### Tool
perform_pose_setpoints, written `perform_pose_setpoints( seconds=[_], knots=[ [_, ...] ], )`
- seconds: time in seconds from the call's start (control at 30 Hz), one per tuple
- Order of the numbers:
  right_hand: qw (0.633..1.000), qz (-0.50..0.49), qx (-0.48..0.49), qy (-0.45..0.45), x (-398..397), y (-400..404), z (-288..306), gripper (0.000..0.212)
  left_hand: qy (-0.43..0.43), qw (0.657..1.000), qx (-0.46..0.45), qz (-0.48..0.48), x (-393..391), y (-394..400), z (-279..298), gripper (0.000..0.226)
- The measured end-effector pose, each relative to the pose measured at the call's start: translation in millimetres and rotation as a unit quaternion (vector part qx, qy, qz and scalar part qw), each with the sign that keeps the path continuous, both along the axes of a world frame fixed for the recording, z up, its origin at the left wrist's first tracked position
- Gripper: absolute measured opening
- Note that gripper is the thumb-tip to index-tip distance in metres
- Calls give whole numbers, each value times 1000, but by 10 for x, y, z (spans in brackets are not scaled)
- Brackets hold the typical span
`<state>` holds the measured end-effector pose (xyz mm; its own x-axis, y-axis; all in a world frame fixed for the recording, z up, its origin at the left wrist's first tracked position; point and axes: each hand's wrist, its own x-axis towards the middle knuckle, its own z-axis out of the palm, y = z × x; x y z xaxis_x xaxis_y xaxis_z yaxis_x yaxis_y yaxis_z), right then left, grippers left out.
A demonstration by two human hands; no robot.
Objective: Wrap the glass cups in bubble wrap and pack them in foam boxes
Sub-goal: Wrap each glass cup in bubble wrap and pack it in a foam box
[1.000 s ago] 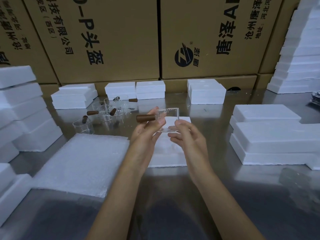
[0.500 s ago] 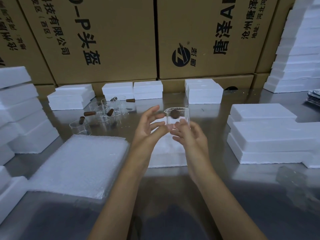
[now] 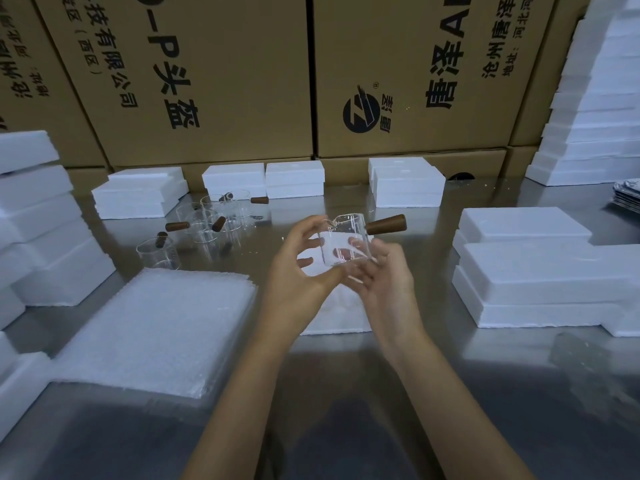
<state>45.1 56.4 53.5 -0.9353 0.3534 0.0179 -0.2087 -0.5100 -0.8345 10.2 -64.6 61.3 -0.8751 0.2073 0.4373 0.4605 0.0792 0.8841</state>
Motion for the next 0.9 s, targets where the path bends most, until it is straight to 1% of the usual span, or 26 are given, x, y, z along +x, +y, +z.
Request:
perform_pose_setpoints(
  seconds=[0.07,0.13,0.2,0.23,0.3,0.37,0.43,0.5,0.53,0.67,0.8,0.9],
  knots=[
    [994,-80,71,-23,-24,54,6,30,26,998,-41,43,-23,-6,-27,65],
    [979,-142,143,-29,-18,134,-18,30,40,995,-65,60,-45,-15,-69,68],
    [967,-178,178,-24,14,212,-57,27,59,992,-89,63,-58,-22,-108,70],
    [966,-179,184,-22,27,247,-73,25,71,990,-104,63,-57,-19,-120,71],
    [971,-161,177,-18,42,302,-91,22,102,983,-133,71,-39,-4,-128,72],
    [979,-144,141,-6,33,344,-97,18,139,974,-164,77,-17,22,-130,76],
    [985,-133,112,6,17,370,-98,17,132,973,-177,61,-2,40,-138,83],
    [989,-117,89,25,7,383,-91,16,100,979,-171,47,-4,46,-149,87],
    [990,-107,81,36,4,389,-88,16,94,981,-161,47,-16,46,-163,85],
    [992,-67,81,68,3,372,-70,17,95,984,-125,84,-68,31,-198,69],
    [993,-26,70,96,11,336,-45,16,102,983,-115,98,-108,-4,-196,70],
    [992,-4,81,97,22,331,-41,14,104,983,-120,97,-117,-12,-186,72]
  ],
)
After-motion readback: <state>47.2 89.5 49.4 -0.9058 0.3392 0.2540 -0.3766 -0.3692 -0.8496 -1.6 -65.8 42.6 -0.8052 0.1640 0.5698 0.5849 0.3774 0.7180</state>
